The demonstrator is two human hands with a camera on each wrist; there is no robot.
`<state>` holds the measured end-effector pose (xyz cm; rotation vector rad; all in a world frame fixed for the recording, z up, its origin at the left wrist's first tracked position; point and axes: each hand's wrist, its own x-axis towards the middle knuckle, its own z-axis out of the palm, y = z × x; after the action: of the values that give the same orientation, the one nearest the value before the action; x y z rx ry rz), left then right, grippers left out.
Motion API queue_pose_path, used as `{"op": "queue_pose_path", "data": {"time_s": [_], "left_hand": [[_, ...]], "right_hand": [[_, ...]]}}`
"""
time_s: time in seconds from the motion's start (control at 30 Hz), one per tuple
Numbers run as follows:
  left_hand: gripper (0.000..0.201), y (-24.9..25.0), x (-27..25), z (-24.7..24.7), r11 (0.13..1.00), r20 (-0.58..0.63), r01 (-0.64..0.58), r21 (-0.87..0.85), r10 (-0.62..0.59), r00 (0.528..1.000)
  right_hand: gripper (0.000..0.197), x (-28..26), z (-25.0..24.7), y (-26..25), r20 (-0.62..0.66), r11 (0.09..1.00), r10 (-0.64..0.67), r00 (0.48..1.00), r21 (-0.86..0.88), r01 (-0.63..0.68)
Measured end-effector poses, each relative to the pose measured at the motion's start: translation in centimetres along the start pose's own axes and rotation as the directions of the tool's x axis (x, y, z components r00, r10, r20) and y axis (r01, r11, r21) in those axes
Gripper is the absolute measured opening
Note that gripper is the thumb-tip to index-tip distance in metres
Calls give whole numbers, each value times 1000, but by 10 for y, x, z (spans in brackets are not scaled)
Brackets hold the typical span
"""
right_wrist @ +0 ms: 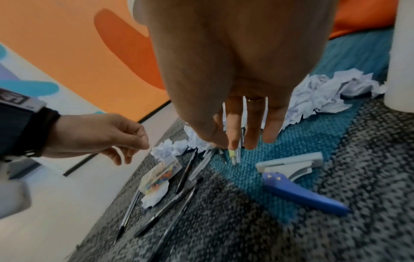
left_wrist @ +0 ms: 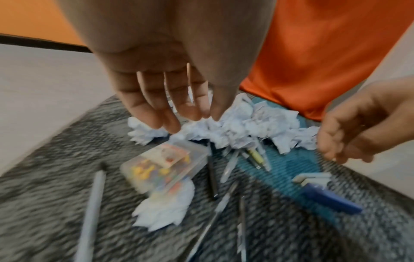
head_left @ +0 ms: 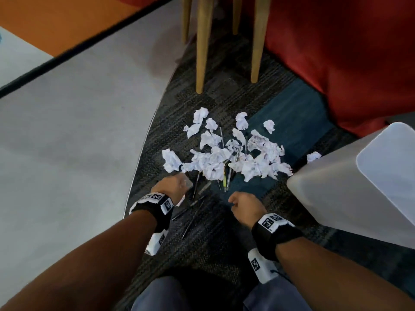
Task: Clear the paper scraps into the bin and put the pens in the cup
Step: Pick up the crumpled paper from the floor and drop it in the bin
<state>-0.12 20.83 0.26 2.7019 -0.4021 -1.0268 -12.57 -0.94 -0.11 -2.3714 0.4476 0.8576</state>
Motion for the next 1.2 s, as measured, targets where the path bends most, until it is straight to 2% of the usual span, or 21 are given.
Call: {"op": "queue_pose_path", "data": {"time_s": [0.07,0.17,0.23,0.37,0.43,0.53,0.63,0.73,0.87,0.97,1.07,1.2], "left_hand": [[31,-21,0,1,999,29,37,36,-38,999],[29,-46,6,4,998,12,44,53,-45,999],[28,-56,14,1,999,-87,54,6,-53,995],[39,-58,38,-12,999,-286,-29,-22,22,958],[53,-55,53,-16,998,-250,-35,-45,23,968],[76,-52,74,-17,1000,-28,-12,-22,11,1000],[67,-50,87,-11,999,70,-40,32,37,997],[48,-51,87,-9,999,27,-31,20,30,999],[45,-54,81,-12,1000,-1,-15,-19,15,1000],[45,-51,74,-16,999,6,-17,-30,17,1000],[44,-45,67,-17,998,12,-68,-2,68,998],[39,-40,59,-12,996,-18,-94,5,94,995]], "right_hand": [[27,3,6,-10,45,999,9,999,-43,-7],[30,9,13,-27,13,995,-39,999,-88,40],[28,16,14,-41,-43,992,-81,996,-95,77],[29,19,11,-67,-113,990,-124,986,-76,116],[31,12,12,-73,-127,989,-142,982,-55,136],[31,-2,17,-71,-113,988,-153,982,-40,150],[32,0,16,-65,-118,990,-117,986,-87,107],[35,13,8,-61,-156,995,-76,985,-77,65],[40,25,-9,-61,-132,997,-26,991,-69,17],[42,33,-24,-62,-46,992,-26,999,-126,20],[48,44,-31,-67,51,976,-44,998,-210,54],[54,59,-22,-65,128,929,-53,990,-358,96]]}}
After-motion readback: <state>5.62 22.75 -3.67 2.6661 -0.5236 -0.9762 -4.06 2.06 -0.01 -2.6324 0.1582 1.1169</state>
